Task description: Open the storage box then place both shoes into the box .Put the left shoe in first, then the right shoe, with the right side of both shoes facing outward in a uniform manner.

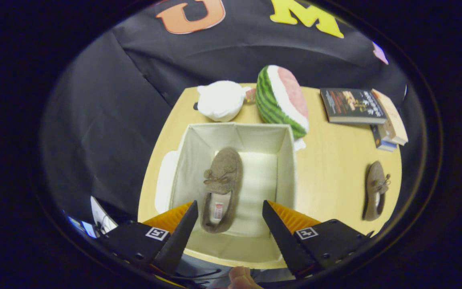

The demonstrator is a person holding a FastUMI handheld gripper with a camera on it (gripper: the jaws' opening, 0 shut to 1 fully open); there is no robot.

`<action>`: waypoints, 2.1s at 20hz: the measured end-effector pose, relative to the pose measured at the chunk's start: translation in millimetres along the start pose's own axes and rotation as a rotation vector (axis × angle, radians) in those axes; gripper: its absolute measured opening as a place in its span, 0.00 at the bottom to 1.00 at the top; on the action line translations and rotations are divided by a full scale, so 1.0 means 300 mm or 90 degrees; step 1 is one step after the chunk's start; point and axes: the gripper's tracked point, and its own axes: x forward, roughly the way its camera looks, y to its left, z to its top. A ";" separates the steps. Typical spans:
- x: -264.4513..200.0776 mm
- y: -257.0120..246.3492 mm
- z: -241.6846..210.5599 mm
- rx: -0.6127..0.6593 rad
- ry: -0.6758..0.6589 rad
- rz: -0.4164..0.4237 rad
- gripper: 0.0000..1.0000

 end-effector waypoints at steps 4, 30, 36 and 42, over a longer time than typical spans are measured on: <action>-0.148 -0.154 -0.012 -0.021 -0.025 0.019 0.96; 0.207 -1.637 -0.407 0.060 0.127 -0.151 0.69; 0.221 -1.589 -0.413 0.083 0.121 -0.107 0.05; 0.135 -1.528 -0.446 0.169 0.142 -0.042 0.01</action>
